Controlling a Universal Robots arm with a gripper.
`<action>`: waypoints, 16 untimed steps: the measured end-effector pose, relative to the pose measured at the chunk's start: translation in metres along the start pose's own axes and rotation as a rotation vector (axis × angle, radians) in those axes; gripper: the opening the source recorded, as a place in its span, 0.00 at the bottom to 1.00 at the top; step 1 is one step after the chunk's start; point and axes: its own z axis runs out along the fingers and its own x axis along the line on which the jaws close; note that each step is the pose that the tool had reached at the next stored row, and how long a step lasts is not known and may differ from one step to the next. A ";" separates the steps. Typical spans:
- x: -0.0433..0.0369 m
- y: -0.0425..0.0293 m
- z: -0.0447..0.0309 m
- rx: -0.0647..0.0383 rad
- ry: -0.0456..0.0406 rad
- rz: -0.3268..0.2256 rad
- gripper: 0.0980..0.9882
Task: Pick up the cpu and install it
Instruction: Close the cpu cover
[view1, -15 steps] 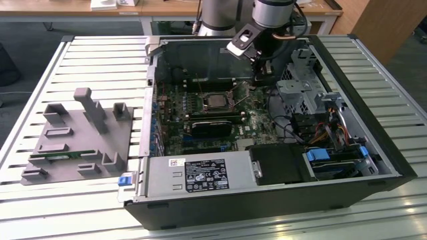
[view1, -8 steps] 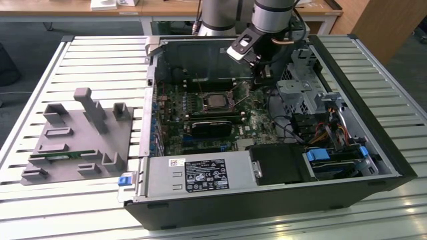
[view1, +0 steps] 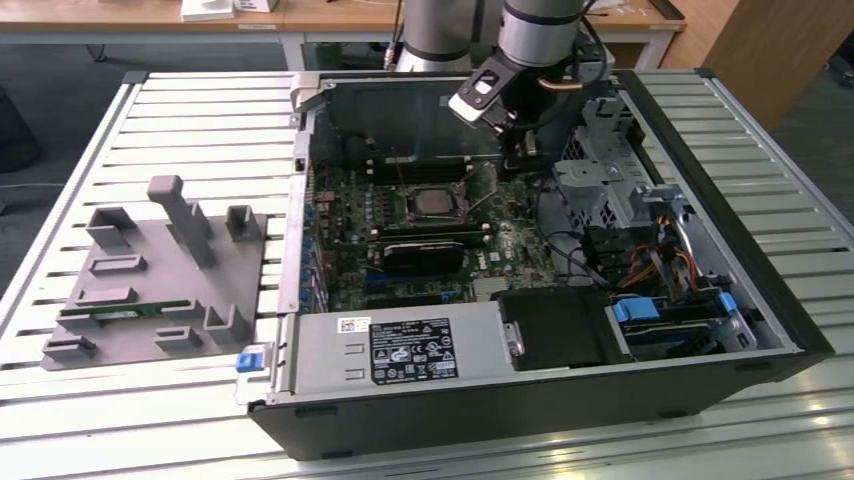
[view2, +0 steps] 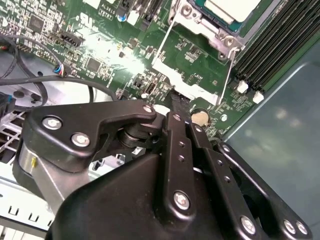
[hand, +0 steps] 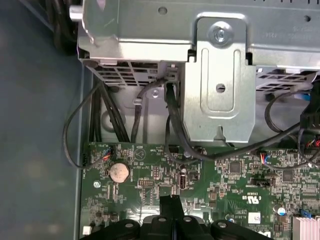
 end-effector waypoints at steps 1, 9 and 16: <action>0.0000 -0.0011 -0.0001 0.000 -0.0001 0.000 0.01; 0.0002 -0.0101 -0.0019 0.000 -0.0001 0.000 0.01; 0.0003 -0.0180 -0.0021 0.000 0.0001 0.000 0.01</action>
